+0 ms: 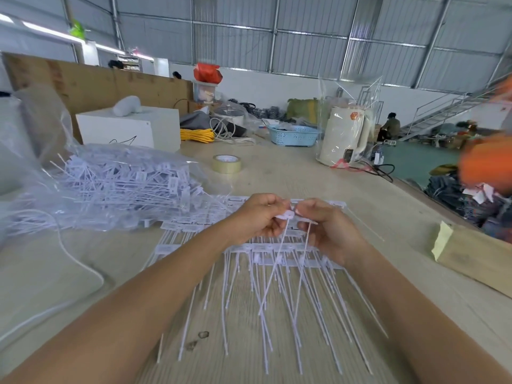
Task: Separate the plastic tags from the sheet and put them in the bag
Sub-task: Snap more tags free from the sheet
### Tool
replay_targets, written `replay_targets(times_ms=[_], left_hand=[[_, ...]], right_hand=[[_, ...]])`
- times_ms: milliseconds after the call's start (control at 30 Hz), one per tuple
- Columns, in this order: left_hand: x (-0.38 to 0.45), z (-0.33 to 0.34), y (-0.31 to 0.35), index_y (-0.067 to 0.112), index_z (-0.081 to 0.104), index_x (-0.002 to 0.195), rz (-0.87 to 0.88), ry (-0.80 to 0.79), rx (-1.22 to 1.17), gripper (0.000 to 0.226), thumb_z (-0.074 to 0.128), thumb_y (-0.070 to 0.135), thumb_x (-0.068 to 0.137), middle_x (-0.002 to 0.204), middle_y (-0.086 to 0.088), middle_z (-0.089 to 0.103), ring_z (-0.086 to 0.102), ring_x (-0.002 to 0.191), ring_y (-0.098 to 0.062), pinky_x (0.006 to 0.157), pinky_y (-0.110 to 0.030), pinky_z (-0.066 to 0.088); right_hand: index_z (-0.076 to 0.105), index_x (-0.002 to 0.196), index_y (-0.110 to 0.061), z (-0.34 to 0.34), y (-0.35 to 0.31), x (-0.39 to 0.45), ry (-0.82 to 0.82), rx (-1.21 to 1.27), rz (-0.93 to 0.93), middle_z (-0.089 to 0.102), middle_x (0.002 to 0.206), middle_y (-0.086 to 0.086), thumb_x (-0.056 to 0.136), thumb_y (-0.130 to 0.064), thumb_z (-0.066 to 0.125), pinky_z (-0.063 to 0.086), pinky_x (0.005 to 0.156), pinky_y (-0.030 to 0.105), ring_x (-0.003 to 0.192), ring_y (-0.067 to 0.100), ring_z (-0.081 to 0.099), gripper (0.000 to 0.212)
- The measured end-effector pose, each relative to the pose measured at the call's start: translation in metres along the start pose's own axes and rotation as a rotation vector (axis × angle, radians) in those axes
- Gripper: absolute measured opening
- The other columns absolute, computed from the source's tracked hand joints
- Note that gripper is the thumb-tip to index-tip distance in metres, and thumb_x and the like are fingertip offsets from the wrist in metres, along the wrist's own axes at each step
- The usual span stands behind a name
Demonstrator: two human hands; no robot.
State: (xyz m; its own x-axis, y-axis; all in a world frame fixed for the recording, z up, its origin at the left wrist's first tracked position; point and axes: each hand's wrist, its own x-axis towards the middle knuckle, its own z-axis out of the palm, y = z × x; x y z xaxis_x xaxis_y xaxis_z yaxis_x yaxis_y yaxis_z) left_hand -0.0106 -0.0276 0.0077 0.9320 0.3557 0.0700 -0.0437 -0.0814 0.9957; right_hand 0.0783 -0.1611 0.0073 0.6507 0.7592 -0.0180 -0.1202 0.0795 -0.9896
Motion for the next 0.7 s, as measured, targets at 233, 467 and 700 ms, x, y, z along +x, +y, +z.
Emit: replay_targets(times_ms=[233,467,700], left_hand=[[-0.004,0.009,0.007,0.006,0.058,0.090,-0.011,-0.065,-0.037,0.043,0.040,0.044,0.098,0.058,-0.007,0.062,0.056,0.046,-0.013,0.048,-0.019,0.047],[-0.008,0.018,0.017,0.009,0.050,0.103,-0.041,0.030,-0.027,0.026,0.055,0.033,0.094,0.074,-0.010,0.064,0.062,0.056,-0.015,0.053,-0.020,0.053],[-0.023,0.026,0.034,0.006,0.059,0.090,-0.121,-0.228,0.006,0.005,0.058,0.011,0.092,0.073,-0.010,0.066,0.067,0.057,-0.015,0.058,-0.023,0.057]], right_hand=[[0.071,0.076,-0.014,0.007,0.010,0.000,0.054,-0.126,-0.179,0.062,0.058,0.002,0.087,-0.011,0.064,0.039,0.045,0.020,0.052,0.014,0.055,0.013],[0.068,0.083,-0.008,0.005,0.004,0.002,0.214,-0.066,-0.319,0.060,0.058,-0.002,0.088,-0.006,0.062,0.046,0.049,0.018,0.049,0.006,0.054,0.008],[0.066,0.078,-0.006,0.008,-0.023,0.010,0.342,-0.093,-0.358,0.055,0.059,0.006,0.085,-0.006,0.065,0.039,0.043,0.019,0.039,0.004,0.042,0.007]])
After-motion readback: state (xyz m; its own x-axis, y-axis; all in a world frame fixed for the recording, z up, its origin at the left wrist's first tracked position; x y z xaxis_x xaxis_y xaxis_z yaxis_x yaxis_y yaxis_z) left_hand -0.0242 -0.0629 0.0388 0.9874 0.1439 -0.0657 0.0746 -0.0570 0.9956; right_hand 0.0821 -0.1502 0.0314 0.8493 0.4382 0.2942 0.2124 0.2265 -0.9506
